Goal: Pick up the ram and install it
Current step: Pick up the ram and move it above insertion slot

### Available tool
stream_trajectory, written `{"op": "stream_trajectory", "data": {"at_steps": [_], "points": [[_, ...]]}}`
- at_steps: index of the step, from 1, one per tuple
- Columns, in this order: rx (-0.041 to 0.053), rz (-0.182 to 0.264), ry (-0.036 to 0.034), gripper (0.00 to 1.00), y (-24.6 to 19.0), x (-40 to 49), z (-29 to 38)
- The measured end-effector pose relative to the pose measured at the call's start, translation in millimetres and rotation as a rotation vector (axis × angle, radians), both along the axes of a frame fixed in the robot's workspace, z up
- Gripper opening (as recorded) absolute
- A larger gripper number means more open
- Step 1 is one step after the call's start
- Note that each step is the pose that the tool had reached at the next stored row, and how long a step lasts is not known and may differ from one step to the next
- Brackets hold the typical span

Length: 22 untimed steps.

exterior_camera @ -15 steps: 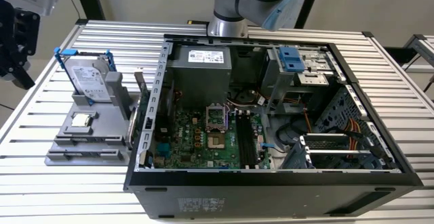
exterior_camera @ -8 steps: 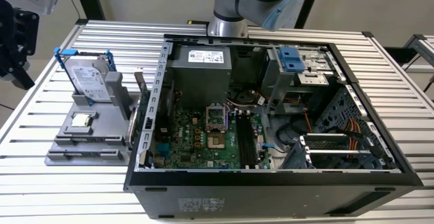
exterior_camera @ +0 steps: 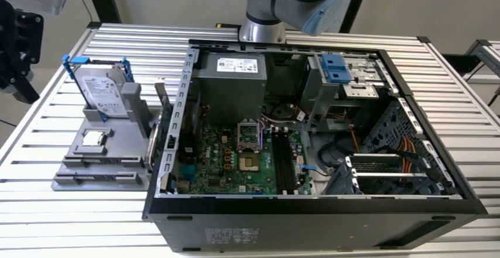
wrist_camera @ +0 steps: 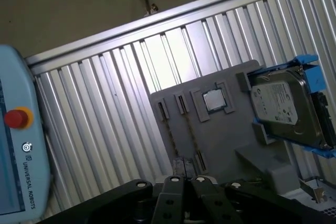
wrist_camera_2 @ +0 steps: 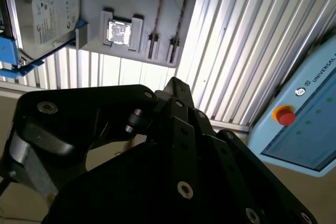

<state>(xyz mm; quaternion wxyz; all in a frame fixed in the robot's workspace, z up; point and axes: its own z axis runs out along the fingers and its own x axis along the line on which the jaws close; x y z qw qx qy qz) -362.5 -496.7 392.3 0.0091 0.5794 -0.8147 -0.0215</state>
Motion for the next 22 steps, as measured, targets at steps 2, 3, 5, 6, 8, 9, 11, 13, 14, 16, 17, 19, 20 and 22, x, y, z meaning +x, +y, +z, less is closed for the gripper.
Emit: {"op": "stream_trajectory", "data": {"at_steps": [2, 3, 5, 6, 8, 9, 11, 13, 14, 16, 17, 19, 20, 22], "points": [[-0.0006, 0.01, 0.0, 0.0, 0.0, 0.0, 0.0], [-0.0007, 0.016, 0.0, 0.0, 0.0, 0.0, 0.0], [-0.0008, 0.03, 0.0, 0.0, 0.0, 0.0, 0.0], [-0.0008, 0.037, 0.0, 0.0, 0.0, 0.0, 0.0], [-0.001, 0.05, -0.0001, 0.0, 0.0, 0.0, 0.0], [-0.0012, 0.055, -0.0001, 0.0, 0.0, 0.0, 0.0], [-0.0016, 0.068, 0.0, 0.0, 0.0, 0.0, 0.0], [-0.0019, 0.08, 0.0, 0.0, 0.0, 0.0, 0.0], [-0.002, 0.087, 0.0, 0.0, 0.0, 0.0, 0.0], [-0.0022, 0.099, -0.0001, 0.0, 0.0, 0.0, 0.0], [-0.0023, 0.106, -0.0001, 0.0, 0.0, 0.0, 0.0], [-0.0026, 0.118, 0.0, 0.0, 0.0, 0.0, 0.0], [-0.0027, 0.124, -0.0001, 0.0, 0.0, 0.0, 0.0], [-0.0031, 0.137, 0.0, 0.0, 0.0, 0.0, 0.0]]}}
